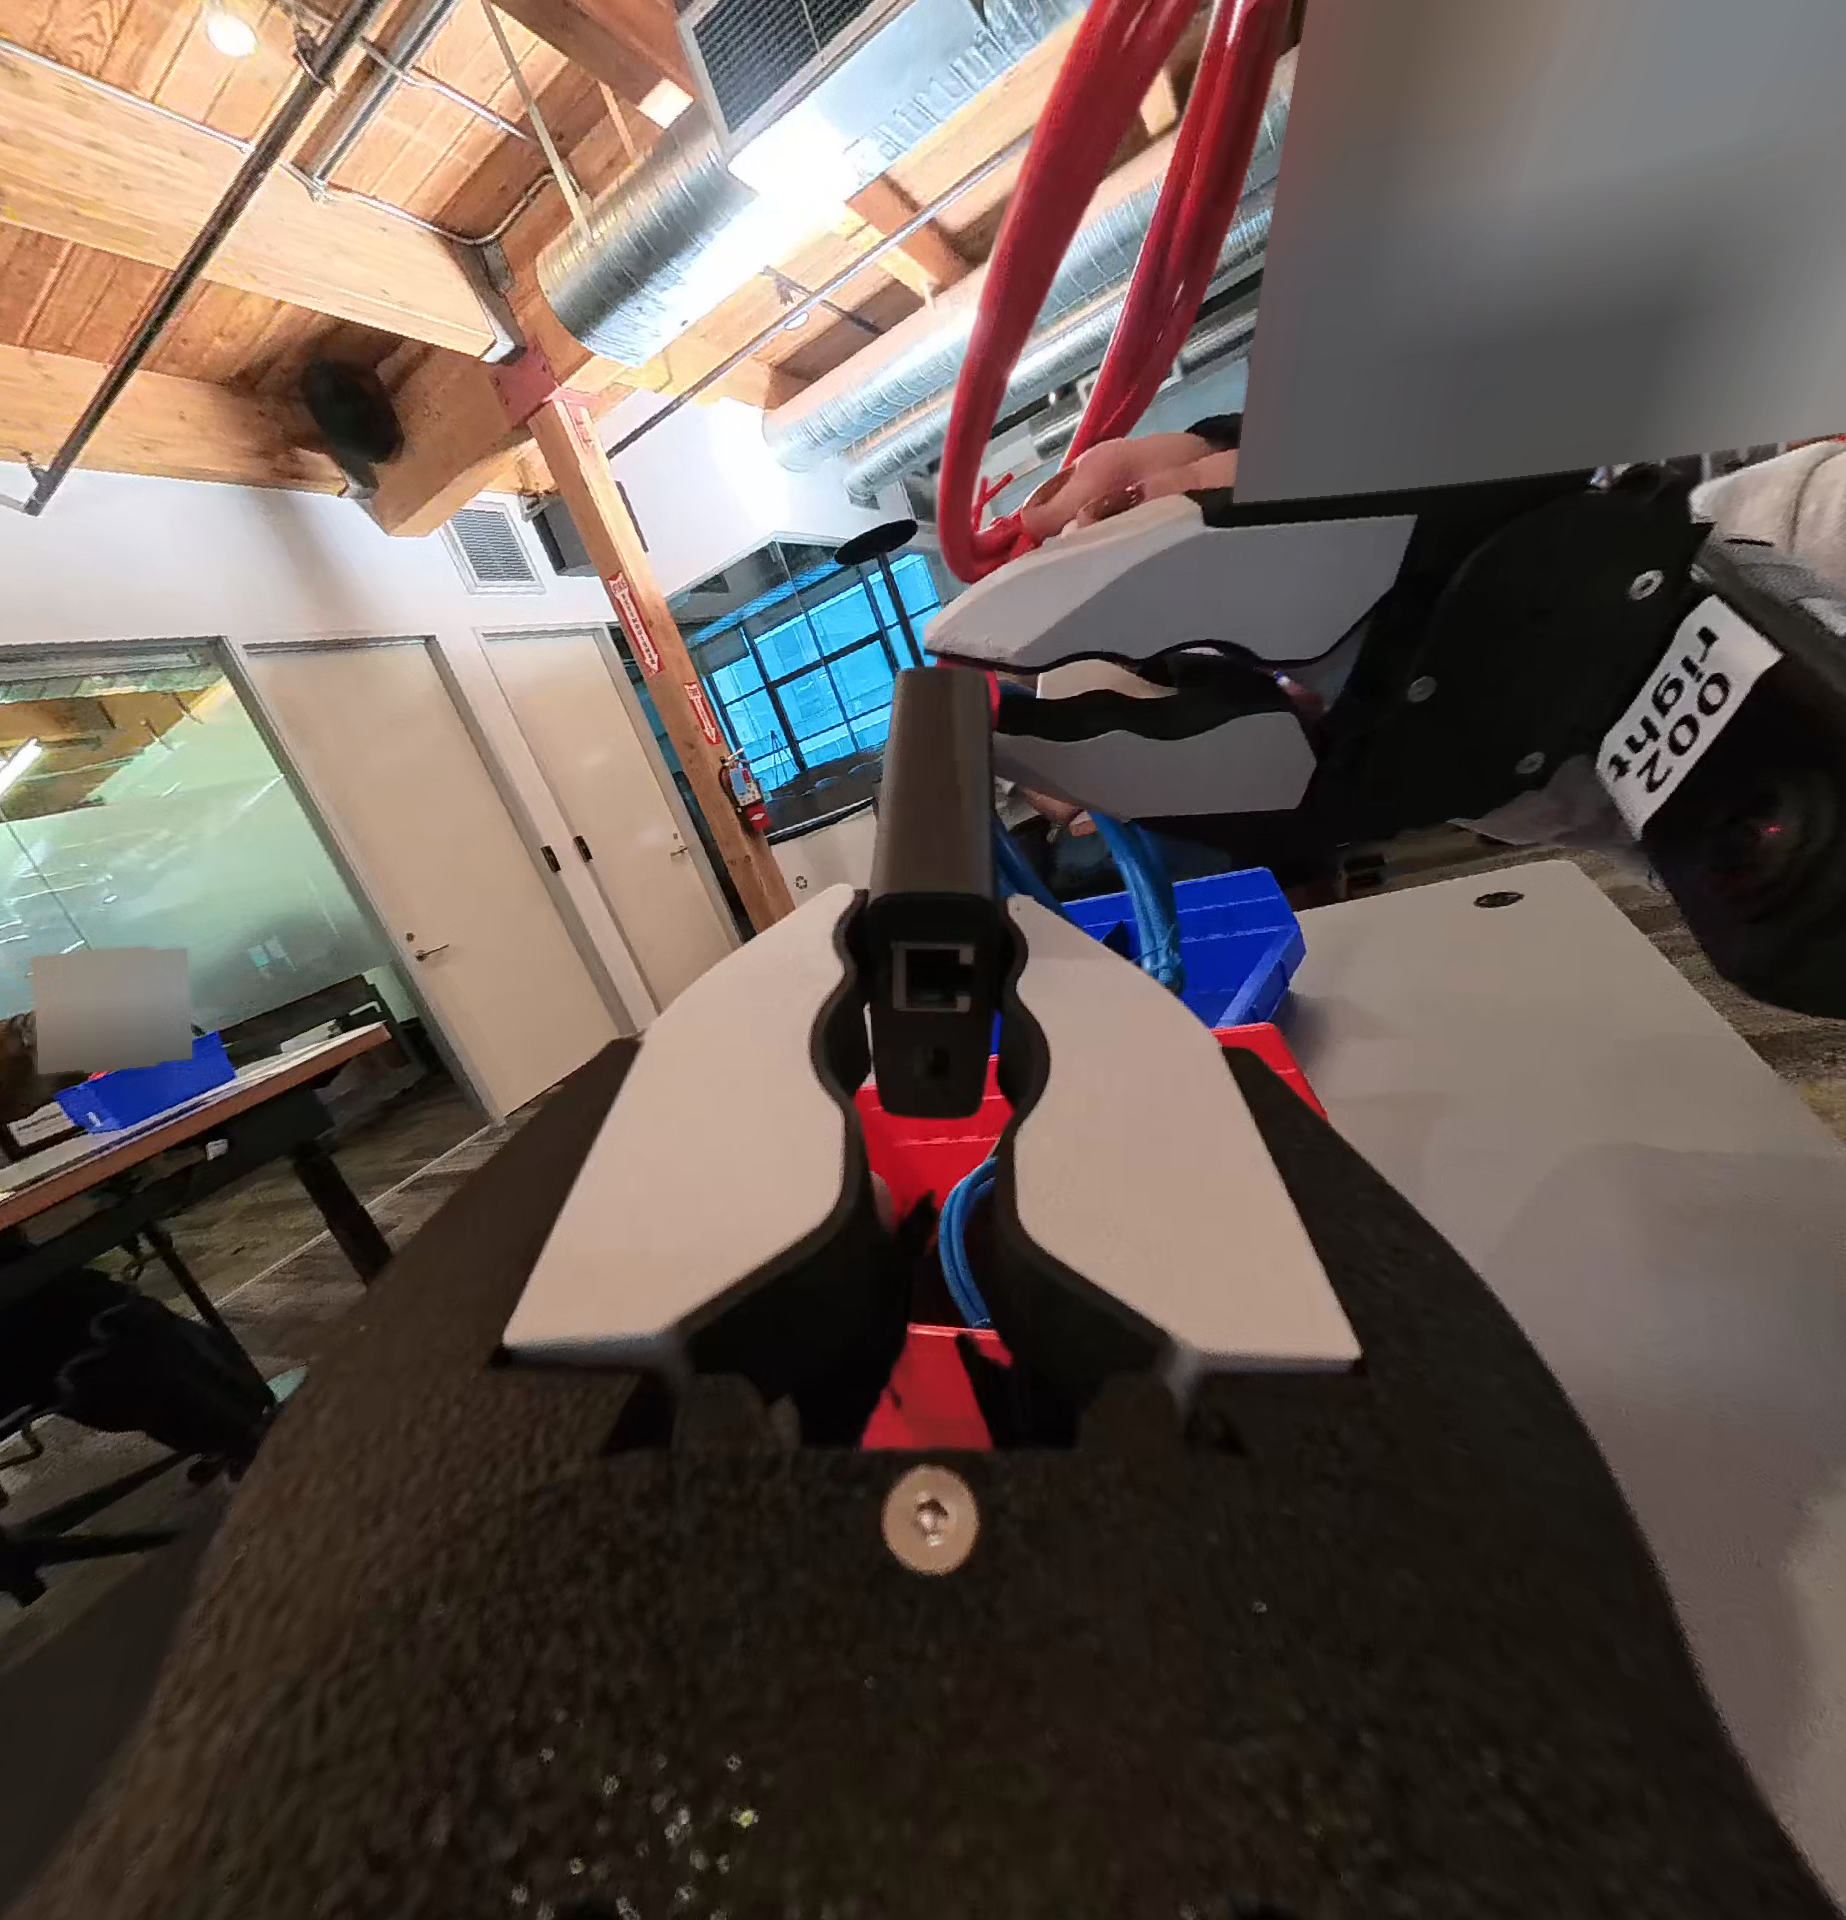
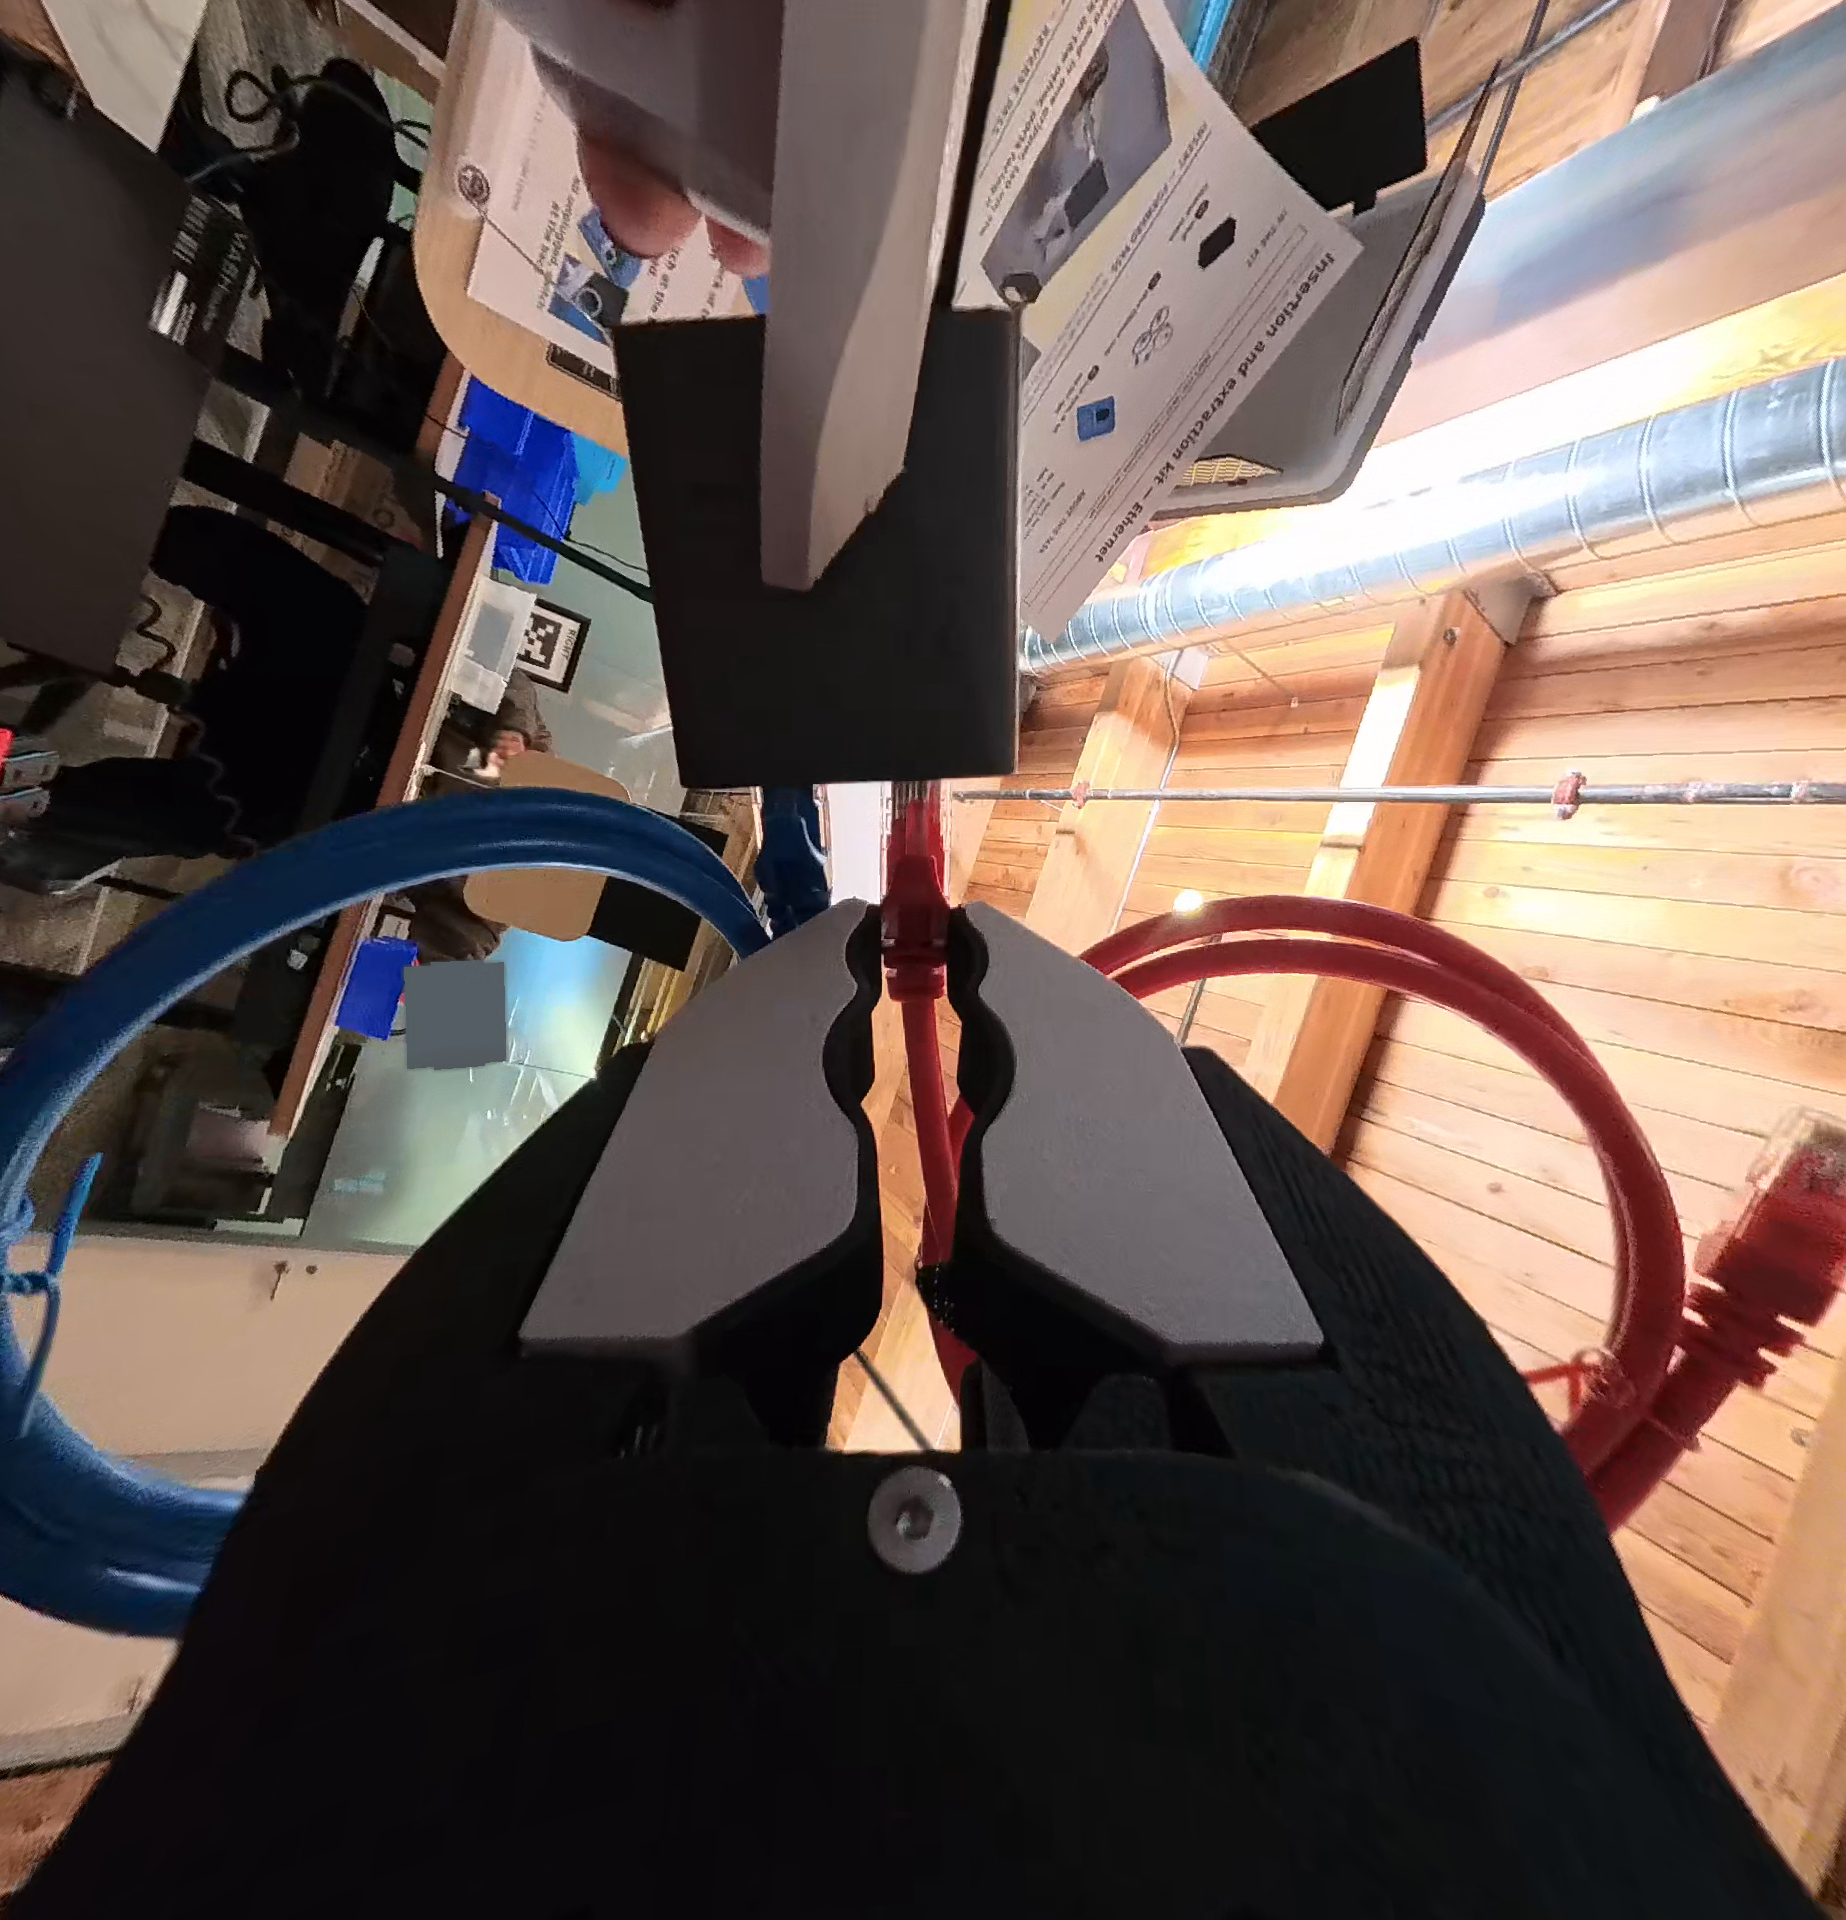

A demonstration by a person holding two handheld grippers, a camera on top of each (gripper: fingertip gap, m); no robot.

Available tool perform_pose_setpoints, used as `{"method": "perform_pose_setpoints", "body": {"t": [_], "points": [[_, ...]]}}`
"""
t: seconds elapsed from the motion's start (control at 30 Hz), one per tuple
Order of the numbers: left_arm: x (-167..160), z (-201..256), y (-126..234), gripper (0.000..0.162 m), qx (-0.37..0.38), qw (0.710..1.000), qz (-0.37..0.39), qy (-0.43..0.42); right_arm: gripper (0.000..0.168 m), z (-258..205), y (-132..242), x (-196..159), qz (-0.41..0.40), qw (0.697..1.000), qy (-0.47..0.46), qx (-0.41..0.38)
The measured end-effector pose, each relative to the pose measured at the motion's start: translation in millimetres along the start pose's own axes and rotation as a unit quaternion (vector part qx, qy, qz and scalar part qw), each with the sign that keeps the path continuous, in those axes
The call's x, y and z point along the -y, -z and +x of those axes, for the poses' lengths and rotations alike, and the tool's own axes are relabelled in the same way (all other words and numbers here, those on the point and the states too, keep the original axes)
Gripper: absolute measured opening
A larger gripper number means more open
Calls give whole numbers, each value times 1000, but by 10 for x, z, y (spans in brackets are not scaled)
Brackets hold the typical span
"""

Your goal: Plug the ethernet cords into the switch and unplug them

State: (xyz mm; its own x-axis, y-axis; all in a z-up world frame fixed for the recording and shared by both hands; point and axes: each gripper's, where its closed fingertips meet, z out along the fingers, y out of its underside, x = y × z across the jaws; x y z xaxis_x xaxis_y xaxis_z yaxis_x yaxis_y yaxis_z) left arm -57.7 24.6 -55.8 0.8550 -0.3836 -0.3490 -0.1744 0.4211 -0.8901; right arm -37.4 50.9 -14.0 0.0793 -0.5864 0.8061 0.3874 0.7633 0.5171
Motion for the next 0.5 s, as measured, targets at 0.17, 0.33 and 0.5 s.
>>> {"method": "perform_pose_setpoints", "body": {"t": [0.17,0.33,0.5], "points": [[-22,20,-1,19,-18,1000,3,17,9,-12,27,11,13,1000,6,4],[-6,52,9,20,-43,998,14,43,9,-7,65,30,41,999,0,6],[0,60,22,19,-54,998,18,42,10,-7,74,41,44,999,-8,13]]}}
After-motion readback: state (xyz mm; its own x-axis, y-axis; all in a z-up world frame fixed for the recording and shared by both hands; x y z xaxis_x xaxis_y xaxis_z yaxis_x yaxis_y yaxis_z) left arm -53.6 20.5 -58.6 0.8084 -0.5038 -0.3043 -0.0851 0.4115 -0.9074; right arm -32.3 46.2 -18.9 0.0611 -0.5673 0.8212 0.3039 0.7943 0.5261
